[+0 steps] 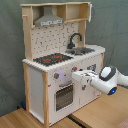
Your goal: Play with the kitchen
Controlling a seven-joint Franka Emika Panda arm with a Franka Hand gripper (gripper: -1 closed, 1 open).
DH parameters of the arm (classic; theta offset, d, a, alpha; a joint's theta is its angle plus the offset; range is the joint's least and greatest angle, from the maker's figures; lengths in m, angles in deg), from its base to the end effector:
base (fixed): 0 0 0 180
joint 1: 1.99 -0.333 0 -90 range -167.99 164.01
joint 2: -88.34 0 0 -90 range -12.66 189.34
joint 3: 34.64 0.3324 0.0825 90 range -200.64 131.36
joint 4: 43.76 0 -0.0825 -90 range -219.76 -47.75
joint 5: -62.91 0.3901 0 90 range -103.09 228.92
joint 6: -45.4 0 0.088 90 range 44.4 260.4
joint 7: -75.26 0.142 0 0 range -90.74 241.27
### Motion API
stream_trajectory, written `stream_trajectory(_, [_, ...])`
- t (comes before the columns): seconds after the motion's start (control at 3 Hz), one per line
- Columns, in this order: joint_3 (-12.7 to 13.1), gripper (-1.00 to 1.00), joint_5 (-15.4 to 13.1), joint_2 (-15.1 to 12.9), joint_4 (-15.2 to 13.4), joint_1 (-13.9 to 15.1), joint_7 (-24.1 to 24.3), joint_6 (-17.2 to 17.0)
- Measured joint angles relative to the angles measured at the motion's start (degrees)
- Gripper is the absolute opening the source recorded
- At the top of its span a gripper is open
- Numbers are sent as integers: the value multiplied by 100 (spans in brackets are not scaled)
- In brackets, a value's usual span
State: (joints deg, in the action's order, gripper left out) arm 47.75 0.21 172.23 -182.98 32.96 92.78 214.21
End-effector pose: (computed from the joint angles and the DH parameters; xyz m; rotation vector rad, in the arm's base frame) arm 0.3101 0.4233 0.3493 0.6891 1.2815 0.7728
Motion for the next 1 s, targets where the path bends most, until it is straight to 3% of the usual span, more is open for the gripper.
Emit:
stream_trajectory(0.33, [-46, 100, 91, -1, 345, -390, -126, -312])
stream_trajectory(1.0, [456, 100, 644, -4, 896, -754, -347, -1097])
